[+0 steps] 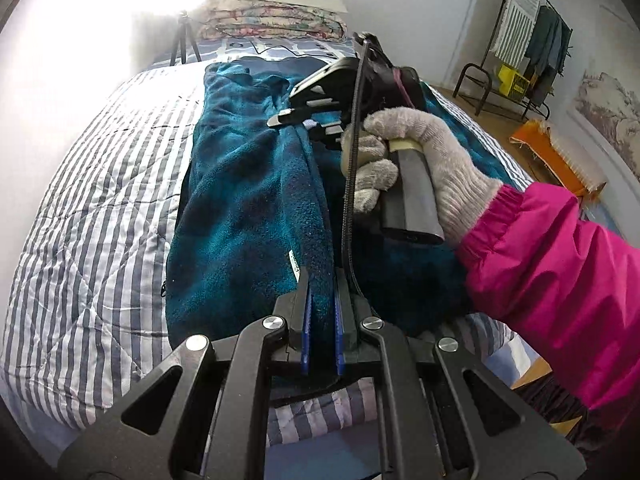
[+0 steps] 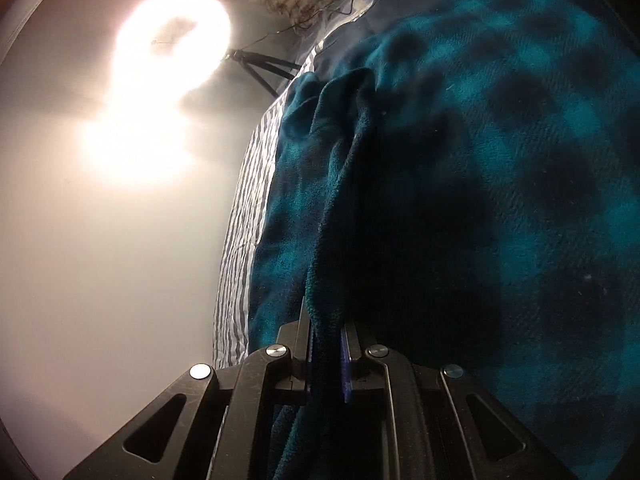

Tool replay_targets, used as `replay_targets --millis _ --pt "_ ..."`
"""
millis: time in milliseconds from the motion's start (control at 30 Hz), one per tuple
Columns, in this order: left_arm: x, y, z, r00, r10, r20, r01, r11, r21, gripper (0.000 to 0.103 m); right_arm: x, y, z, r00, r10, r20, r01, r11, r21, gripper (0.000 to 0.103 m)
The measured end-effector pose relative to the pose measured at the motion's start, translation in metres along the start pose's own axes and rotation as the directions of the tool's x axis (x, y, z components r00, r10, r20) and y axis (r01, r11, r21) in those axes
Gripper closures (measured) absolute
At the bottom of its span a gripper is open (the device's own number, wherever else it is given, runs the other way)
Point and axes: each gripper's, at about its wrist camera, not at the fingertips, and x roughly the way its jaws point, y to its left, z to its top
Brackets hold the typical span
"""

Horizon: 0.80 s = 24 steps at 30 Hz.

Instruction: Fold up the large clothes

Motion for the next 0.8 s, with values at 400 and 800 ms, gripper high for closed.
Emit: replay_targets --millis 400,800 --pt "-0.002 -0.003 -0.002 0.989 -0.139 -0.054 0.138 0.990 -0.017 0.096 -0.005 0.022 0.006 0.995 -0.100 -0.001 0.100 0.993 -0.064 0.083" --pt "-0.048 0.127 -0.034 0.978 -0.205 0.043 0.203 0.882 -0.425 0.049 -0.101 0.038 -0.069 0.980 -0.176 -0.097 0.158 0.973 -0.168 0.059"
